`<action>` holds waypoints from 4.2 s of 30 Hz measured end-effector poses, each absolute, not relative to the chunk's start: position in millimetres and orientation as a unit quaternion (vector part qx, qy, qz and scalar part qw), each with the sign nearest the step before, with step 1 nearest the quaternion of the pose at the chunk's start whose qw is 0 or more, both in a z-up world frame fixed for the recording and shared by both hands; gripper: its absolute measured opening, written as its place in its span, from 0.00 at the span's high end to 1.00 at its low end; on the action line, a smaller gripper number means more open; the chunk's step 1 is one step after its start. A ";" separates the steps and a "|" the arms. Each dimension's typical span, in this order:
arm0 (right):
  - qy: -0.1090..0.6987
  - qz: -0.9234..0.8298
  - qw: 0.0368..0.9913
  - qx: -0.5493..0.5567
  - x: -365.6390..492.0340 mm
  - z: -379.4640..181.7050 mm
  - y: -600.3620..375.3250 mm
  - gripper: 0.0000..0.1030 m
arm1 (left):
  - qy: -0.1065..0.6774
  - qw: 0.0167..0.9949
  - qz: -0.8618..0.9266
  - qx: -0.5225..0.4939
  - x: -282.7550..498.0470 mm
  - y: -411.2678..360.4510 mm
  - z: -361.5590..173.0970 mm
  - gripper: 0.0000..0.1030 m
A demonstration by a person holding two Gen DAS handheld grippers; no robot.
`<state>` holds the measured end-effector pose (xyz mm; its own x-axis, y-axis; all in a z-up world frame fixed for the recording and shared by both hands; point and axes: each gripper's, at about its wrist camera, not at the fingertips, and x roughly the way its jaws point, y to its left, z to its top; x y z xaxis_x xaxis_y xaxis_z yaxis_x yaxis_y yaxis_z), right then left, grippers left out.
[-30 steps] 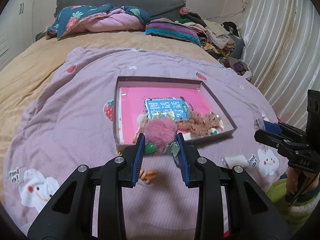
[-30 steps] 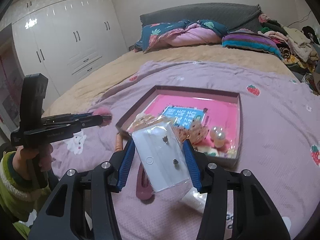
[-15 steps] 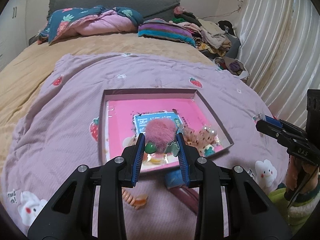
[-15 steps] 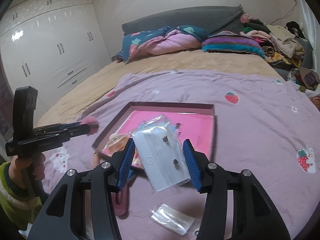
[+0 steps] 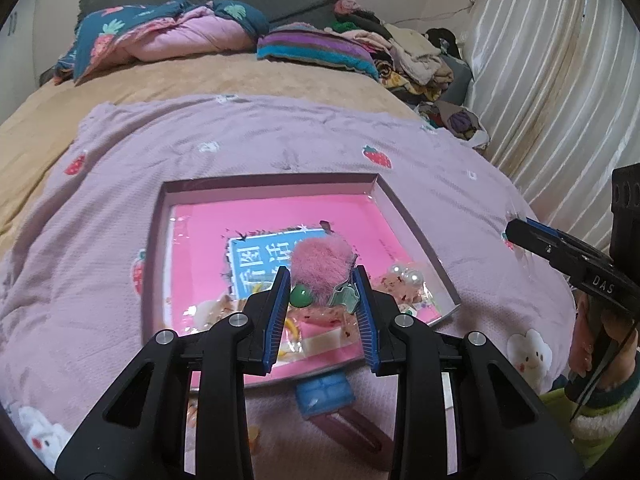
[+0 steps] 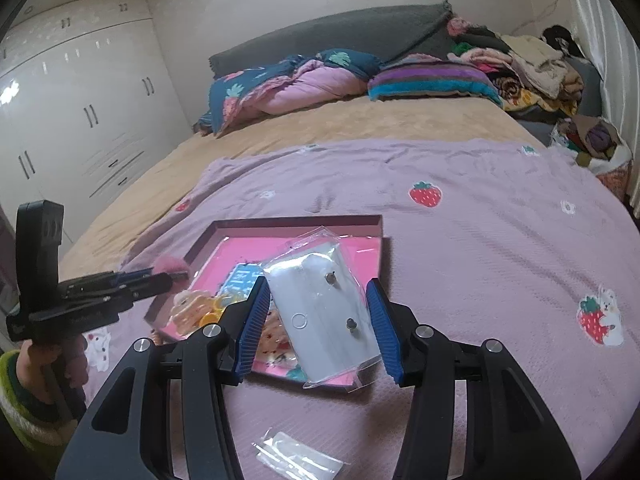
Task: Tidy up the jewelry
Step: 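Carry the pompom clip into the tray with the left tool while the right tool carries the card, then open both tools over the tray and withdraw them back over the quilt, then grasp the peach coiled hair tie with the left tool while the right tool grasps the maroon hair clip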
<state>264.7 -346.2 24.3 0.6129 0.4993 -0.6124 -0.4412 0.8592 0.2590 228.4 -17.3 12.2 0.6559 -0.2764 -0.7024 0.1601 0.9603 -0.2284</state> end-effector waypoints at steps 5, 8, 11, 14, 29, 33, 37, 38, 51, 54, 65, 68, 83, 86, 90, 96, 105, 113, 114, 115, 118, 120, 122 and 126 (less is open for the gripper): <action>0.372 0.251 0.893 0.046 277.6 6.6 -341.9 0.53 | 0.412 0.901 -0.119 -0.067 240.3 -23.6 -3.0 0.77; 0.380 0.247 0.890 0.049 283.8 -2.5 -339.2 0.53 | 0.419 0.898 -0.117 -0.069 246.6 -25.0 -11.3 0.76; 0.389 0.247 0.886 0.050 287.7 -11.0 -334.7 0.53 | 0.423 0.897 -0.112 -0.070 252.6 -24.3 -17.0 0.75; 0.396 0.246 0.883 0.044 291.1 -18.7 -328.6 0.53 | 0.423 0.897 -0.106 -0.067 256.1 -23.5 -21.4 0.73; 0.407 0.238 0.881 0.035 304.0 -33.9 -302.8 0.38 | 0.426 0.899 -0.080 -0.061 252.7 -4.9 -24.3 0.56; 0.396 0.240 0.886 0.037 293.6 -25.6 -305.0 0.29 | 0.424 0.900 -0.075 -0.065 246.9 0.2 -22.1 0.53; 0.383 0.244 0.889 0.056 280.1 -12.8 -314.3 0.20 | 0.421 0.902 -0.066 -0.075 238.7 7.8 -18.1 0.47; 0.380 0.245 0.890 0.058 276.8 -8.9 -316.1 0.20 | 0.419 0.903 -0.063 -0.076 235.9 10.1 -16.4 0.45; 0.340 0.252 0.903 0.071 232.3 32.3 -334.1 0.11 | 0.370 0.922 -0.006 -0.114 187.2 50.1 24.9 0.09; 0.337 0.255 0.904 0.068 222.7 37.0 -334.3 0.11 | 0.363 0.925 0.002 -0.116 177.4 54.9 32.6 0.09; 0.325 0.269 0.905 0.061 191.6 48.8 -328.2 0.11 | 0.346 0.931 0.009 -0.117 140.6 60.5 46.4 0.09; 0.322 0.277 0.903 0.058 183.4 51.5 -324.5 0.11 | 0.343 0.932 0.013 -0.114 131.6 61.7 48.0 0.09; 0.325 0.315 0.891 0.024 149.2 48.7 -290.7 0.11 | 0.334 0.935 0.025 -0.119 91.3 71.8 46.7 0.09; 0.327 0.320 0.889 0.014 143.6 47.0 -284.9 0.11 | 0.334 0.935 0.028 -0.117 83.3 74.0 44.1 0.09; 0.330 0.323 0.887 0.005 138.2 45.3 -278.4 0.11 | 0.335 0.935 0.032 -0.113 73.0 77.3 40.5 0.09; 0.335 0.329 0.883 -0.004 129.3 37.0 -271.8 0.11 | 0.341 0.933 0.039 -0.110 63.5 81.6 31.3 0.09; 0.354 0.328 0.875 -0.025 123.2 21.7 -263.2 0.11 | 0.354 0.928 0.040 -0.109 55.7 83.4 15.1 0.09; 0.371 0.328 0.868 -0.045 117.9 4.6 -255.0 0.11 | 0.375 0.920 0.039 -0.105 52.6 84.1 -4.0 0.09; 0.374 0.328 0.866 -0.048 117.6 2.0 -253.8 0.11 | 0.377 0.920 0.038 -0.104 52.2 83.7 -5.7 0.09; 0.378 0.329 0.864 -0.051 117.5 -2.1 -252.4 0.11 | 0.380 0.918 0.037 -0.103 52.1 82.8 -8.4 0.09; 0.389 0.330 0.858 -0.061 118.1 -14.5 -248.2 0.11 | 0.391 0.914 0.034 -0.102 53.6 80.7 -17.2 0.09; 0.394 0.332 0.854 -0.066 120.0 -21.9 -245.5 0.11 | 0.396 0.912 0.031 -0.101 55.3 79.1 -21.8 0.09; 0.401 0.329 0.852 -0.072 122.3 -30.9 -241.7 0.11 | 0.402 0.910 0.026 -0.101 58.0 77.4 -26.4 0.09; 0.410 0.332 0.846 -0.082 128.1 -46.5 -235.6 0.11 | 0.410 0.906 0.015 -0.102 65.7 74.5 -34.9 0.09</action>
<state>128.1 -235.6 -46.5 0.4435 0.4935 -0.7481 -0.6287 0.7662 0.1327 65.7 74.5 -34.9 0.6626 -0.0572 -0.7468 -0.1106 0.9787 -0.1731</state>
